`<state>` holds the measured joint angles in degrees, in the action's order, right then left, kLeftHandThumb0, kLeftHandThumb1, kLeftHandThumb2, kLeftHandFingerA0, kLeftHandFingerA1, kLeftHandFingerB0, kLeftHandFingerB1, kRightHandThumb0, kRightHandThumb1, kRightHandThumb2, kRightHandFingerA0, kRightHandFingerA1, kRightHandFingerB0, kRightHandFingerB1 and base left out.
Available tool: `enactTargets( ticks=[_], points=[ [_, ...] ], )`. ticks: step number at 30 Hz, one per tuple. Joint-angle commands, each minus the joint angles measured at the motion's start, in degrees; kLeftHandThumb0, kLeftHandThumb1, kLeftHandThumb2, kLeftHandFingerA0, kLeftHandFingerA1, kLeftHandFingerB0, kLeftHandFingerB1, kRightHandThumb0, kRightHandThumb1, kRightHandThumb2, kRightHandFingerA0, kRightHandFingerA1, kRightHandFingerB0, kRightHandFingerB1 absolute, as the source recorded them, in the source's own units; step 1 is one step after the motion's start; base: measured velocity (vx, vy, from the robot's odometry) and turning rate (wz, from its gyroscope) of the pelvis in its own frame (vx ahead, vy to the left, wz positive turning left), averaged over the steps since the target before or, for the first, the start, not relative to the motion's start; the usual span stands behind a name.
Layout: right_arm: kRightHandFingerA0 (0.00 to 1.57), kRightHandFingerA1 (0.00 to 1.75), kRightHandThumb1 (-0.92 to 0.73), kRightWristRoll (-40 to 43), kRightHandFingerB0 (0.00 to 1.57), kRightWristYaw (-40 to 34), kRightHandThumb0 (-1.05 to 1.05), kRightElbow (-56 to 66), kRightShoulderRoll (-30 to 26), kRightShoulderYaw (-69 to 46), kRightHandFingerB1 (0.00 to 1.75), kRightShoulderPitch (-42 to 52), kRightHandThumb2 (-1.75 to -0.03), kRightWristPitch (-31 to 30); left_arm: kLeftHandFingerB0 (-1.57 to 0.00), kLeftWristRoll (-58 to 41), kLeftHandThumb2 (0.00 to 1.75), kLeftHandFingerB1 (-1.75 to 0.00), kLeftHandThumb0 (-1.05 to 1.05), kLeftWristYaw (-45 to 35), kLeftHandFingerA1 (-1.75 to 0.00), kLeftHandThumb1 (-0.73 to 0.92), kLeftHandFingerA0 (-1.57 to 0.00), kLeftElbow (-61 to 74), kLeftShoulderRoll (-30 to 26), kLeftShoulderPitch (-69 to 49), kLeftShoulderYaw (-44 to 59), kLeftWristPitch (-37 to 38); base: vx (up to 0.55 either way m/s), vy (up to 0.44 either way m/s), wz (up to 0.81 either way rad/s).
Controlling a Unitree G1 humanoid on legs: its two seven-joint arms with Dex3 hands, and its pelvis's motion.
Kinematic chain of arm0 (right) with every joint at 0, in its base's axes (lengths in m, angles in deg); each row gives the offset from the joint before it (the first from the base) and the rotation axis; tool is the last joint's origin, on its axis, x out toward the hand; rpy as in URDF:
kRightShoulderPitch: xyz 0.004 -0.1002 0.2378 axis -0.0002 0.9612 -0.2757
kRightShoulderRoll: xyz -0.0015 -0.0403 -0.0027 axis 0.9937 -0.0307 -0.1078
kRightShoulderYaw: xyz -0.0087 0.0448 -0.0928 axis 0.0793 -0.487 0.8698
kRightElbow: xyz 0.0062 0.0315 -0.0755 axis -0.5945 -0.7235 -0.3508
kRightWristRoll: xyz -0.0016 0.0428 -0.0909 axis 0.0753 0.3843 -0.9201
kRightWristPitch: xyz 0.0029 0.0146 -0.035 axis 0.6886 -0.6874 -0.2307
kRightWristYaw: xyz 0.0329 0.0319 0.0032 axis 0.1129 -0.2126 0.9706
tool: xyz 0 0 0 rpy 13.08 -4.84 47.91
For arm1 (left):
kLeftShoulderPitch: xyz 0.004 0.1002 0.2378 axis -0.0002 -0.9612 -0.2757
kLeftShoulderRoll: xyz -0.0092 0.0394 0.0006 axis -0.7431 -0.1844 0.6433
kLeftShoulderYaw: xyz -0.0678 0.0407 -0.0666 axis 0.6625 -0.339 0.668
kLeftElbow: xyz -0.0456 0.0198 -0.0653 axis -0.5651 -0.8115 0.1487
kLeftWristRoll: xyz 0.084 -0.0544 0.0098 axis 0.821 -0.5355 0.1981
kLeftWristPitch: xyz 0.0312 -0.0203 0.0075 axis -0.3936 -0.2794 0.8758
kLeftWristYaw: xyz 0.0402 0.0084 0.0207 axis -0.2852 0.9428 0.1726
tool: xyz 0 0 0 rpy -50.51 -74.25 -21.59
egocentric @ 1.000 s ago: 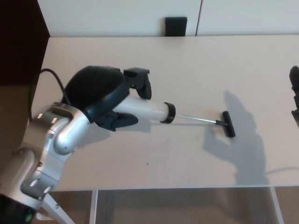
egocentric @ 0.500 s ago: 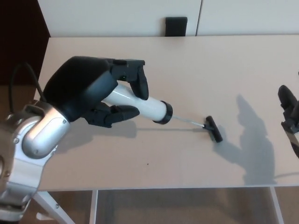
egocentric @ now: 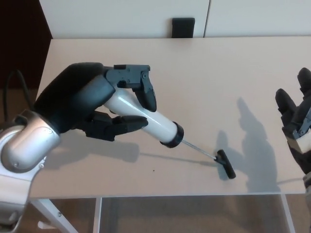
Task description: The robot walks towards a desk on which an air pump is kept in the middle. It lifts it up and holds it with its left hand and uses its right hand to compress it by pushing its handle inwards.
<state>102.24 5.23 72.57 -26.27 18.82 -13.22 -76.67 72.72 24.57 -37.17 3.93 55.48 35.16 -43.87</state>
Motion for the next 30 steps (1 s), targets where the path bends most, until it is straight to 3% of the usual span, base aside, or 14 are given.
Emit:
enactTargets(
  ticks=[1, 8, 11, 16, 24, 25, 27, 28, 30],
  points=[
    [0.07, 0.24, -0.83, 5.97, 0.06, 2.55, -0.92, 1.86, 1.8, 0.45, 0.11, -0.24, -1.15, -4.62, -0.61, -9.09, 0.72, -1.31, -0.11, -1.74, -1.59, 0.8, -0.78, 1.05, 0.24, -1.64, 3.4, -0.94, 0.0, 0.0, 0.0],
    [0.06, 0.27, -0.8, 6.05, 0.06, 3.72, -0.88, 2.97, 2.31, 2.03, 0.16, 2.02, -1.14, -6.03, -0.6, -10.93, 0.74, -1.32, -0.1, -0.7, -1.59, 0.81, -0.78, -0.38, 0.54, -1.04, 5.26, 0.74, 0.0, 0.0, 0.0],
    [0.05, 0.27, -0.8, 6.56, 0.05, 4.2, -0.87, 2.24, 2.62, 2.13, 0.16, 2.93, -1.15, -6.46, -0.65, -11.96, 0.73, -1.21, -0.09, -0.49, -1.59, 0.83, -0.82, 0.35, 0.26, -0.03, 6.49, -0.38, 0.0, 0.0, 0.0],
    [0.05, 0.27, -0.81, 7.24, 0.05, 4.68, -0.87, 1.81, 2.76, 1.99, 0.16, 3.5, -1.15, -6.88, -0.66, -13.23, 0.74, -1.2, -0.09, -0.24, -1.58, 0.82, -0.84, 0.89, 0.5, 0.66, 7.23, -1.2, 0.0, 0.0, 0.0],
    [0.05, 0.22, -0.82, 7.64, 0.05, 5.8, -0.93, 0.03, 3.62, 1.99, 0.12, 3.97, -1.15, -7.14, -0.7, -23.21, 0.75, -1.18, -0.13, 0.78, -1.5, 0.81, -0.9, 2.53, 4.39, 2.48, 12.08, -11.98, 0.0, 0.0, 0.0],
    [0.05, 0.24, -0.81, 7.71, 0.06, 5.91, -0.92, -0.06, 3.72, 2.02, 0.14, 4.06, -1.14, -7.18, -0.75, -25.46, 0.74, -1.16, -0.13, 1.2, -1.44, 0.82, -0.98, 2.11, 5.54, 2.57, 13.24, -13.45, 0.0, 0.0, 0.0],
    [0.05, 0.24, -0.81, 7.77, 0.06, 5.98, -0.92, -0.13, 3.79, 2.04, 0.14, 4.13, -1.14, -7.21, -0.75, -26.96, 0.74, -1.16, -0.13, 1.47, -1.44, 0.82, -0.98, 1.85, 6.35, 2.64, 14.07, -14.53, 0.0, 0.0, 0.0],
    [0.06, 0.26, -0.8, 7.6, 0.07, 6.09, -0.92, -0.33, 3.94, 2.23, 0.15, 4.26, -1.14, -7.08, -0.77, -30.59, 0.74, -1.12, -0.13, 2.36, -1.42, 0.83, -1.04, 1.65, 8.19, 2.75, 15.94, -18.69, 0.0, 0.0, 0.0],
    [0.04, 0.25, -0.81, 7.7, 0.05, 6.38, -0.9, -0.23, 4.0, 2.36, 0.14, 4.47, -1.15, -7.15, -0.73, -32.42, 0.72, -1.14, -0.08, 2.62, -1.41, 0.84, -1.09, 1.03, 9.3, 2.61, 17.17, -20.88, 0.0, 0.0, 0.0]
  ],
)
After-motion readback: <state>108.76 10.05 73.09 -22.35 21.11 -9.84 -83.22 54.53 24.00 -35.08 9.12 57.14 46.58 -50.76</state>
